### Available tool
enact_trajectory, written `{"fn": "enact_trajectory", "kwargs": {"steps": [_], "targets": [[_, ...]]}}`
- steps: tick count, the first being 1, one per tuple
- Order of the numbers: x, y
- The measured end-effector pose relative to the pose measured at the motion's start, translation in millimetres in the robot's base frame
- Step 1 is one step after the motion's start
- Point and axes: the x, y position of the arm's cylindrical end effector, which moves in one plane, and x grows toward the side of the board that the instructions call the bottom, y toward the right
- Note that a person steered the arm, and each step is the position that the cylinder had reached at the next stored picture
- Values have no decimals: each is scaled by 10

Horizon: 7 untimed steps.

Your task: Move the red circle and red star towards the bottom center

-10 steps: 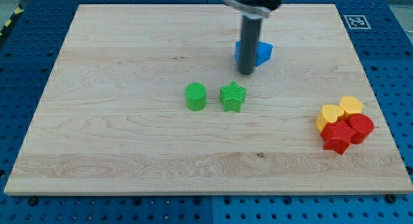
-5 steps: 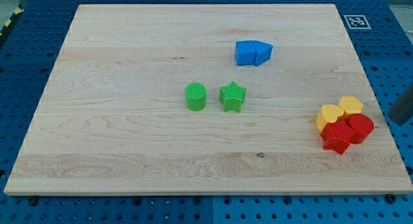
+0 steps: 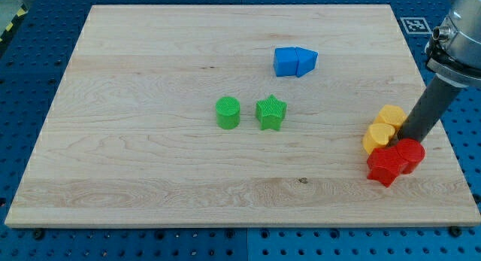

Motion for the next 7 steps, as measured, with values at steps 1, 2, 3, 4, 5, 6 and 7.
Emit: {"fn": "enact_trajectory", "kwargs": {"steps": [1,2,3,4,5,6,7], "targets": [[154,0],[240,0],[242,195],[479,480],[651,407],[651,388],[652,48]]}}
